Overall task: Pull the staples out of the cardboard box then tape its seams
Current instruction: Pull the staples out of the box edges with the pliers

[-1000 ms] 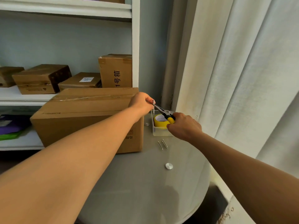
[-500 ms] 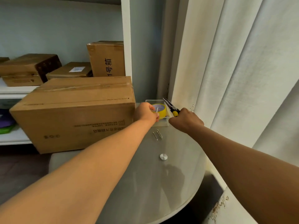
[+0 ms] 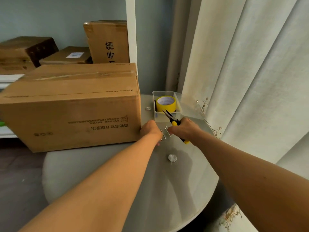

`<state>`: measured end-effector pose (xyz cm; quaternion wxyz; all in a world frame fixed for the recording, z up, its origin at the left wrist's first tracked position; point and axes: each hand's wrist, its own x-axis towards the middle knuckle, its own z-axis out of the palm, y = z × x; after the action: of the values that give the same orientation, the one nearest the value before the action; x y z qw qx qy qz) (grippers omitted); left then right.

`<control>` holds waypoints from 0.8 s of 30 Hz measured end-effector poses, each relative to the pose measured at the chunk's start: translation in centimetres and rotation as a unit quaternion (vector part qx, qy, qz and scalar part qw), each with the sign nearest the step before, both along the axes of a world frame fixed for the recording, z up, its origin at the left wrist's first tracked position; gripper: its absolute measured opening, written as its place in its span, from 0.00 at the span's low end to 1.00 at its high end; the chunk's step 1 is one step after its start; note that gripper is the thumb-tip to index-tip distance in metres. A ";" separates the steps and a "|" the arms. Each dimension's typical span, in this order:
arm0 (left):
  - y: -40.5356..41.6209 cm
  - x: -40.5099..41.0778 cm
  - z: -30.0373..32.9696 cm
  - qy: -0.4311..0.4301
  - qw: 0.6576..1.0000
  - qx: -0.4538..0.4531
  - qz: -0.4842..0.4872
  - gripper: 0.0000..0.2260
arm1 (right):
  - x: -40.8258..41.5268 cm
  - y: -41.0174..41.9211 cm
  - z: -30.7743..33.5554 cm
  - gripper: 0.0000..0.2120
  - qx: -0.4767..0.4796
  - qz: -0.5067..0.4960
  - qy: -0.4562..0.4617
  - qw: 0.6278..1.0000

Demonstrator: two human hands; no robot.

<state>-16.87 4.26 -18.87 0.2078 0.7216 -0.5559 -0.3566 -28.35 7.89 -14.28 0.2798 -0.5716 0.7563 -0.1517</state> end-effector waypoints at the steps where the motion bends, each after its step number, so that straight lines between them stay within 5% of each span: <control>1: 0.0 0.0 -0.4 -0.003 1.000 0.002 -0.001 0.06 | -0.1 -0.1 -0.2 0.11 0.001 0.001 0.003 1.000; 14: -0.5 -0.1 -0.1 -0.004 0.998 -0.028 -0.054 0.09 | 0.0 -0.8 -1.3 0.16 0.025 0.012 0.065 0.997; 20: 1.7 1.0 5.0 -0.158 0.965 -0.049 -0.203 0.15 | 0.3 -0.2 -2.6 0.22 0.027 0.013 0.102 0.994; 24: 2.9 2.7 9.6 -0.281 0.911 -0.196 -0.228 0.15 | 1.6 -0.6 -1.3 0.21 0.005 0.011 0.098 0.995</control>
<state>-14.17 7.11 -9.26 0.0933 0.5902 -0.7996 -0.0607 -26.74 7.28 -15.55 0.2088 -0.5905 0.7745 -0.0880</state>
